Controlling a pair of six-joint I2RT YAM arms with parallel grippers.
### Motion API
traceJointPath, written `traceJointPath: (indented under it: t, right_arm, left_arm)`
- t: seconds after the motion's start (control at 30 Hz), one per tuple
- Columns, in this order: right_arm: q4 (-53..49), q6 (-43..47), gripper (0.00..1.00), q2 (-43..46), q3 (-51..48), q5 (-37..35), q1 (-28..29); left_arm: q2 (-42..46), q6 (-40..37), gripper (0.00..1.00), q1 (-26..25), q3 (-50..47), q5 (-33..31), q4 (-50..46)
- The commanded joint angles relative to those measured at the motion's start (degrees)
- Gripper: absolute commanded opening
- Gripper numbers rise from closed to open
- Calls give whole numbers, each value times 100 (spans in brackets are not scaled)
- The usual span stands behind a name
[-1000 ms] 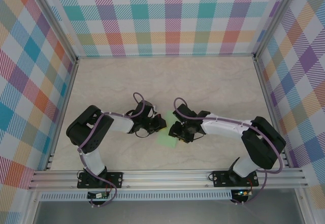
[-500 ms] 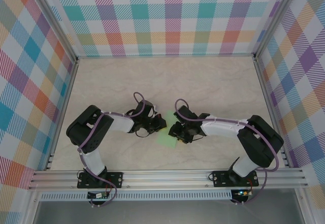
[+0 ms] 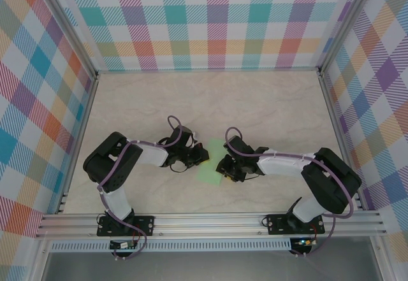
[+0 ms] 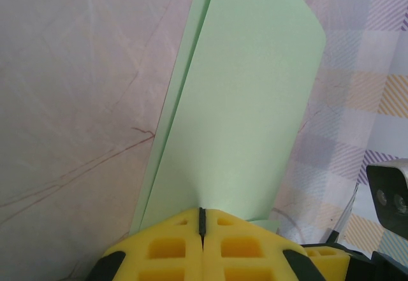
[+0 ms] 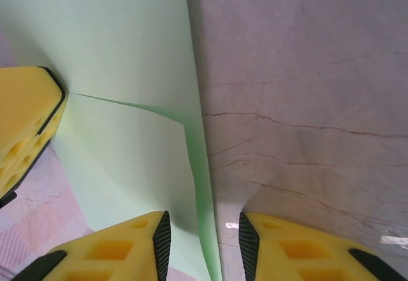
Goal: Fold a paper plane with a square sheet of paper (pick it up from the middle)
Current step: Fold the triangle a second time at the center of the table.
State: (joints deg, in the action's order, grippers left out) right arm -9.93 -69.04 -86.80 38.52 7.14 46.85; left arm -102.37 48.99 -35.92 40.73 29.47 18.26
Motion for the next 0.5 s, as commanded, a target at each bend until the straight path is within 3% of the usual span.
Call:
traceJointPath:
  t: [0.0,0.27,0.47]
  right_arm:
    - [672,31,35,-179,-4,162,49]
    - [484,9,30,-71,-11,41,57]
    - [272,48,32,19,8,-15,52]
  left_arm:
    - [-178,-109,0,-55,-281,-458,-746]
    - [-166,-76,0,-55,-259,-491,-763]
    - [-183,-76,0,-55,-264,-510,-747]
